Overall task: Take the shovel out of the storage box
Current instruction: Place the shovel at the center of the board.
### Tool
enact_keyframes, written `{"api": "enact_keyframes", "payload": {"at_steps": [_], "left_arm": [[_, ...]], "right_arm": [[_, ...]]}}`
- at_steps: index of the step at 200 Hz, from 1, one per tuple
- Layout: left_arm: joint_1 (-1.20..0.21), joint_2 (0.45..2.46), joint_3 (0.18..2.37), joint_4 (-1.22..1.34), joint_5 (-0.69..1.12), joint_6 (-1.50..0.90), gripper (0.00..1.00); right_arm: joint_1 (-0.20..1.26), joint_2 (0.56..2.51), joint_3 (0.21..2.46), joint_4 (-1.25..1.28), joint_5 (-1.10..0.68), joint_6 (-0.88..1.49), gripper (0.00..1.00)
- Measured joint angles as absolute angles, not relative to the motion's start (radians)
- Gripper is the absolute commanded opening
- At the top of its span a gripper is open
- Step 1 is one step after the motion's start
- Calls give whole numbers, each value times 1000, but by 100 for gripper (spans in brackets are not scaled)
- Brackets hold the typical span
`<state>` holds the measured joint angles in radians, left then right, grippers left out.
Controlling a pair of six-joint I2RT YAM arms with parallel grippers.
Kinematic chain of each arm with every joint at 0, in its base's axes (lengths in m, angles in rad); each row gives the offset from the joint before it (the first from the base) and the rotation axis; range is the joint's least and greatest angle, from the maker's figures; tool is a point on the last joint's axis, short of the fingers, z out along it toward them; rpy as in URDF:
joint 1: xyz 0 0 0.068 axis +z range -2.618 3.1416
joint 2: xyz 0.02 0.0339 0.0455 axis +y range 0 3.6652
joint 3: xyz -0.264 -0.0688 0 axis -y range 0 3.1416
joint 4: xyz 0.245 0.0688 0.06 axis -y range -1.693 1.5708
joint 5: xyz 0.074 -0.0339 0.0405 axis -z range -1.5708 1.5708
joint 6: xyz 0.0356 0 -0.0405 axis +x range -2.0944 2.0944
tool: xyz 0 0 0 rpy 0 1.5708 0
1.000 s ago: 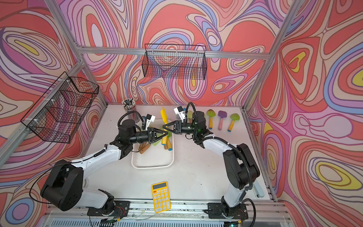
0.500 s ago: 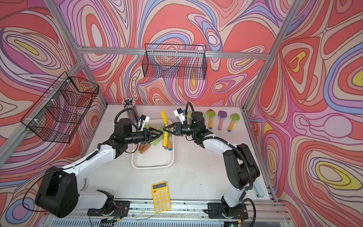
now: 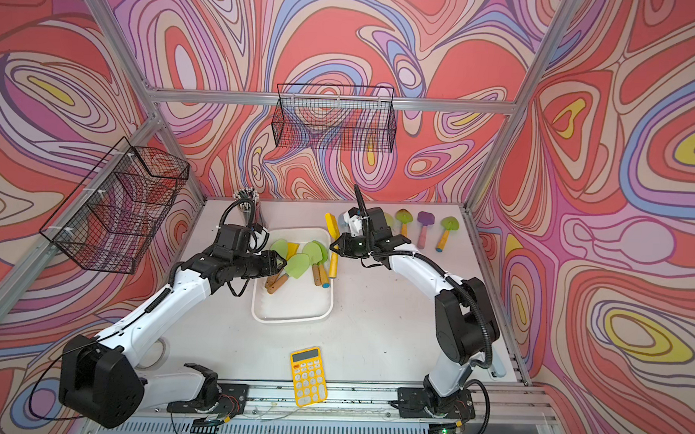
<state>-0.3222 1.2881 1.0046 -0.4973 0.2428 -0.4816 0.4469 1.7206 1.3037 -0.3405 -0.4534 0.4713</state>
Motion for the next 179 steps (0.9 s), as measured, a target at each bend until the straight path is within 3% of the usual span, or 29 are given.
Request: {"api": "enact_keyframes", "payload": {"at_steps": [76,179], "left_arm": [[-402,1394,1029,-566,45,-457,51],[-408,1444,1015,-506,-9,-472,51]], "right_arm": [[475,1818,1316,-513,-148,452,11],[532,1947,1329,-554,-44,465,12]]}}
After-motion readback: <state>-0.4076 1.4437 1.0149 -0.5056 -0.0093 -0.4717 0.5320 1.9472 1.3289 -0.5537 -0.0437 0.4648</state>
